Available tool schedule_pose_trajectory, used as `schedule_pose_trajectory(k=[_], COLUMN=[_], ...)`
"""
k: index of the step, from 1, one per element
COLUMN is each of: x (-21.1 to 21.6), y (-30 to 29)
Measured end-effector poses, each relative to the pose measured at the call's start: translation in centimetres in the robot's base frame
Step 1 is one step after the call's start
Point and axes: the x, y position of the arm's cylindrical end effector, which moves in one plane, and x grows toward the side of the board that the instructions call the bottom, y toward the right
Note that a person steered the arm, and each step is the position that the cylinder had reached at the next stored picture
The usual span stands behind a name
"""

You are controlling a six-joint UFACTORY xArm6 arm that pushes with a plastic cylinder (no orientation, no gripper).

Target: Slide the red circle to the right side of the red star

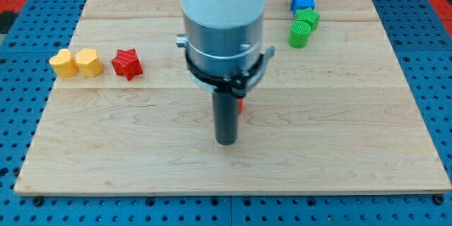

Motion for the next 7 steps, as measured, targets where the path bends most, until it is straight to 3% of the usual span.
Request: schedule_pose_trajectory(k=[1, 2, 4, 6, 7], x=[-3.1, -6.7, -5.6, -11.5, -11.3], y=[3.4, 1.6, -1.2, -8.4, -3.7])
